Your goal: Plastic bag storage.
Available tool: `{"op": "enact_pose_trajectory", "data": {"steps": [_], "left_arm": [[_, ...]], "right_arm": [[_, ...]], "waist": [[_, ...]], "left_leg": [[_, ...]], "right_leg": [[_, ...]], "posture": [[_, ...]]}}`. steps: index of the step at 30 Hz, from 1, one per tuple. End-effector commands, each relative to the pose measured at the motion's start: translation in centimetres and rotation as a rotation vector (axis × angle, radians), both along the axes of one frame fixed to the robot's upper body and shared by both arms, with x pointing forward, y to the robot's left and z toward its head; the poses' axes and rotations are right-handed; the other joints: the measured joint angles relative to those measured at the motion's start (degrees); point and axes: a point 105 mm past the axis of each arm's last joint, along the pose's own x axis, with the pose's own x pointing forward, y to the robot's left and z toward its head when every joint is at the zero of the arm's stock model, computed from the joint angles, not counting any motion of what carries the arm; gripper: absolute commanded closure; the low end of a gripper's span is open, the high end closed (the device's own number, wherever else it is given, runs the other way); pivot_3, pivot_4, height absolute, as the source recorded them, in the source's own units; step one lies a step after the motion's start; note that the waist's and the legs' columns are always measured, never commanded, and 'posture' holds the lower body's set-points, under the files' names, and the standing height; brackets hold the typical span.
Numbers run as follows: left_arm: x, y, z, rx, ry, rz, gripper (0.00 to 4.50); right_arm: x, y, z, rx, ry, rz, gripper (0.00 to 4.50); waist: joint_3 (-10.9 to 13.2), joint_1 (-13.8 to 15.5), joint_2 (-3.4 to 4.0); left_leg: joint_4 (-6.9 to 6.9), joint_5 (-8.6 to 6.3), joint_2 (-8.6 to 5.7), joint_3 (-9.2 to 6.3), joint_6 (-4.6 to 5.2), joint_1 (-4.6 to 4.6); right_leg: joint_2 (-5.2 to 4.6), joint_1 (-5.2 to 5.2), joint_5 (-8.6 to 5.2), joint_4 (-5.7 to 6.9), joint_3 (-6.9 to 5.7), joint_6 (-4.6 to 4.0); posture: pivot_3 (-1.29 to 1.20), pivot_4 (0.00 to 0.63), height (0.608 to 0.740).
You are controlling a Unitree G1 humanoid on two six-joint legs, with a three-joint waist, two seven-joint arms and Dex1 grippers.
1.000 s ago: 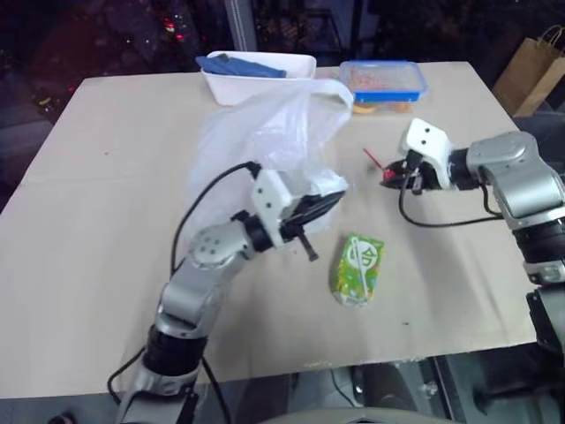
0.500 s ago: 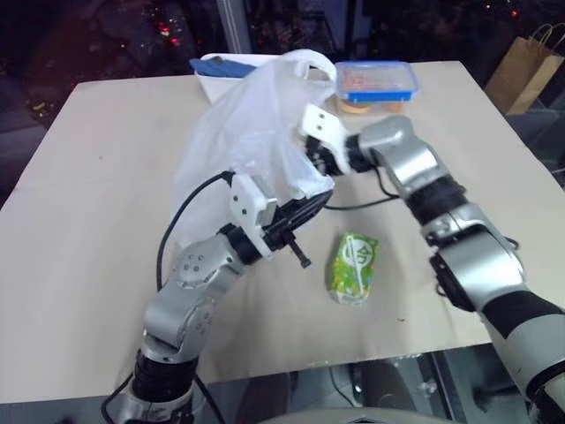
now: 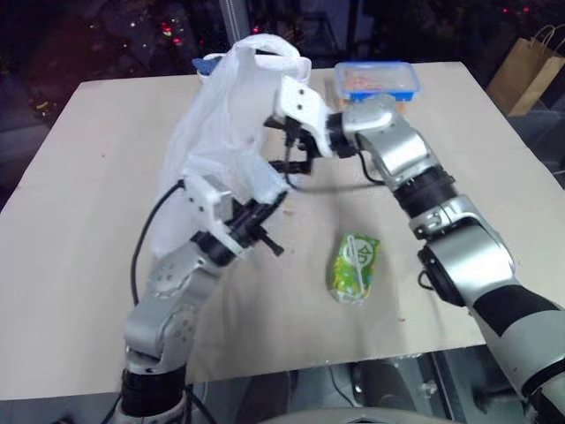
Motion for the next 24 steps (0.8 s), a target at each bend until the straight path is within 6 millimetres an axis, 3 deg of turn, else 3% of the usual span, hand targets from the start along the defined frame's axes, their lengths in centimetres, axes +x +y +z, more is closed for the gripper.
{"op": "enact_pose_trajectory", "data": {"steps": [1,8,14,17,24], "left_arm": [[0.2,3.1,1.8,-0.081,-0.049,0.104,4.5],[0.1,9.2,1.5,-0.021,-0.035,0.283,4.5],[-1.4,13.4,1.5,-0.062,-0.005,0.348,4.5],[-1.4,13.9,1.4,-0.062,0.008,0.359,4.5],[-1.3,12.7,1.1,-0.038,0.026,0.329,4.5]], "right_arm": [[-0.3,-1.1,-0.5,-0.013,0.003,-0.018,0.12],[-0.5,-2.9,-4.2,-0.064,0.092,-0.097,0.12],[-2.7,-1.2,-6.0,-0.061,0.189,-0.052,0.12],[-4.3,0.1,-6.8,-0.076,0.224,0.016,0.12],[-4.8,2.6,-9.4,-0.093,0.24,0.014,0.12]], "waist": [[0.0,-0.11,0.0],[0.0,-0.35,0.0],[0.0,-0.24,0.0],[-0.01,-0.14,-0.01],[-0.04,-0.15,-0.06]], "left_leg": [[0.0,0.0,0.0,0.01,0.0,0.0],[-0.02,0.0,0.05,0.15,0.0,0.0],[-0.02,0.0,0.09,0.15,0.0,-0.02],[-0.02,0.0,0.11,0.12,0.0,-0.02],[-0.02,0.0,0.09,0.11,-0.02,-0.01]], "right_leg": [[0.0,-0.01,0.0,0.0,0.01,0.0],[0.07,-0.13,0.0,0.06,0.17,0.0],[0.08,-0.16,0.0,0.07,0.19,0.0],[0.08,-0.16,0.0,0.08,0.16,-0.01],[0.08,-0.16,0.01,0.1,0.16,-0.02]], "posture": [[0.0,0.15,0.74],[0.0,0.15,0.74],[0.0,0.15,0.74],[0.0,0.15,0.74],[0.0,0.15,0.74]]}}
